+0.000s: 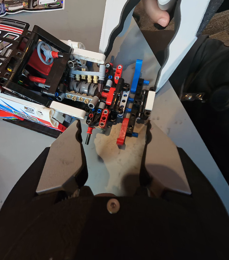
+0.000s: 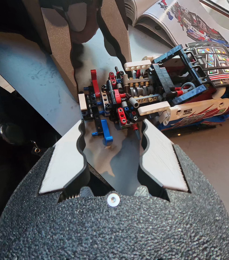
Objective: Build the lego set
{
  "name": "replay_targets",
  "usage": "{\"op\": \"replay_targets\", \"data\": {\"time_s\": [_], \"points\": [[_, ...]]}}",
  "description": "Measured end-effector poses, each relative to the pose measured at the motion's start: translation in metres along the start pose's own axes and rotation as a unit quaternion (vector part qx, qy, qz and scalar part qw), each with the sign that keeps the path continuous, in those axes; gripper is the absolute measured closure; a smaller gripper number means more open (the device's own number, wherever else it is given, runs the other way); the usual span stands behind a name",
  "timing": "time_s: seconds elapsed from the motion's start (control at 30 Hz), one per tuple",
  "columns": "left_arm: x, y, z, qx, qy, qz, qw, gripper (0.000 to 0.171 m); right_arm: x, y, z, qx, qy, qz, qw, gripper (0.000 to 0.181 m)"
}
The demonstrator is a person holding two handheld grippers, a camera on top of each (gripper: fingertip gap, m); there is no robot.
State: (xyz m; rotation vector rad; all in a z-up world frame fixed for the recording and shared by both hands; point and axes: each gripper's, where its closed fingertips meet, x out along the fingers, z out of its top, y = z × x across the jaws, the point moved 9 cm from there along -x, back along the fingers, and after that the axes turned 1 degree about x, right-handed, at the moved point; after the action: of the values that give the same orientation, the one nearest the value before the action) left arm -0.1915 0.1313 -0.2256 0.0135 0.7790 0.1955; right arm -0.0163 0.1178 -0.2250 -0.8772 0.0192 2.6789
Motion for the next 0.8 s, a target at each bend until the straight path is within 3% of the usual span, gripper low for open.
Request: {"op": "replay_targets", "data": {"time_s": [0.4, 0.53, 0.8], "points": [[0.001, 0.001, -0.001, -0.009, -0.001, -0.012, 1.0, 0.082, 0.004, 0.003, 0.0, -0.008, 0.007, 0.008, 1.0, 0.098], [-0.007, -0.002, -0.003, -0.008, -0.001, 0.026, 1.0, 0.079, -0.003, 0.006, 0.0, -0.004, 0.006, -0.013, 1.0, 0.097], [-0.016, -0.012, -0.012, -0.022, 0.002, 0.038, 0.999, 0.086, -0.018, 0.02, 0.002, -0.01, -0.008, -0.027, 1.0, 0.113]]}}
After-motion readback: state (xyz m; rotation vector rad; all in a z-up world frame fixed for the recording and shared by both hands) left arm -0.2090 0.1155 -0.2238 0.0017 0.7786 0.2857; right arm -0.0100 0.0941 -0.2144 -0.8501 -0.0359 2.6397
